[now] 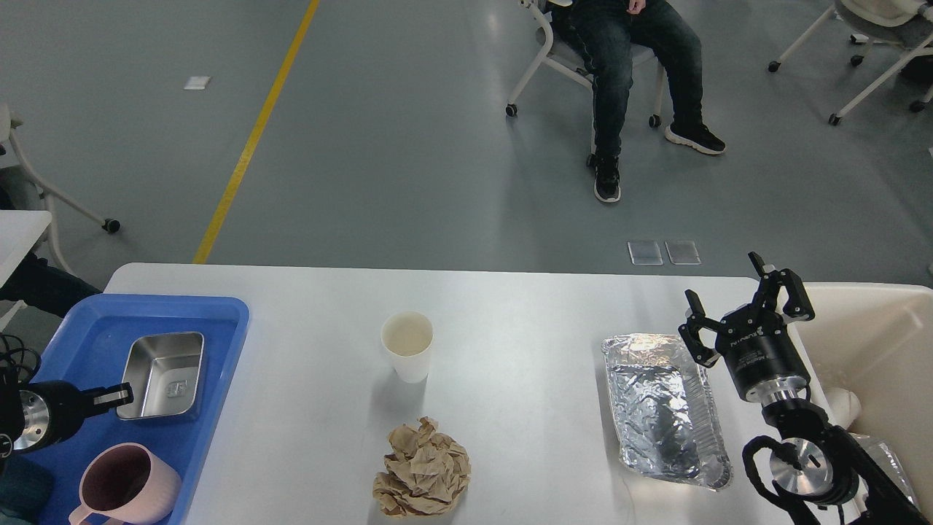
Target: Tidy desktop
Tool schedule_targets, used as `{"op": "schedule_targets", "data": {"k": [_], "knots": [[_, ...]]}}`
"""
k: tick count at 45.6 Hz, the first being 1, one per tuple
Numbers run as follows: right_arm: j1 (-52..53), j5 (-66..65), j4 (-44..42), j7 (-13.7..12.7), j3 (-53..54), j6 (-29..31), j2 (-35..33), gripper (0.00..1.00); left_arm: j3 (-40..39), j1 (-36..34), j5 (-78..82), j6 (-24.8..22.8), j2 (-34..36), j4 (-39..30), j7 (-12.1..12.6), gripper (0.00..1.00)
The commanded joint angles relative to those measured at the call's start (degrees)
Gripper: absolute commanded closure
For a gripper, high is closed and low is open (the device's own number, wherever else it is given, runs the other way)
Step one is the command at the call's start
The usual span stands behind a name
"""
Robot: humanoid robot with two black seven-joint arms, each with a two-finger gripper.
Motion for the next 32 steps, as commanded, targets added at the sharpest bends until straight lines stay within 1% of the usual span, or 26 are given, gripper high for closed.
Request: {"op": "schedule_targets", "data": {"k": [1,6,16,18,26,29,32], "knots": [[0.18,0.0,0.07,-0.09,-0.09,-0.13,0.09,0.0,-0.17,-0.41,-0.01,-0.21,0.52,-0.66,-0.08,0.08],[0.18,0.0,0.07,-0.09,-0.09,-0.13,0.09,0.0,-1.05,-0.93,-0.62,-0.48,1.67,-1.71,-0.43,0.05],[0.27,0.0,0.07,-0.09,-0.09,-0.21,0.35,0.0,-2.36,-4.62,-5.01,-0.65,8.96,-7.51,-0.52,0.03],[0.18,0.0,0.07,-0.09,-0.17,-0.3,0.44,0.0,-6.14,-5.42,-11.85,-0.74,9.67,-8.66,-0.08,0.03],[0.18,0.0,0.15,-0.18,-0.17,-0.48,0.09,0.0,-15.46,-5.77,-34.35,0.14,9.67,-8.75,0.19,0.03],[0.27,0.0,0.24,-0.27,-0.17,-0.65,0.0,0.0,-17.05,-5.68,-42.52,0.75,9.32,-8.75,0.27,0.03],[0.44,0.0,0.24,-0.35,-0.17,-0.83,0.0,0.0,-17.49,-5.51,-49.38,2.77,8.97,-8.75,0.19,0.03]]}}
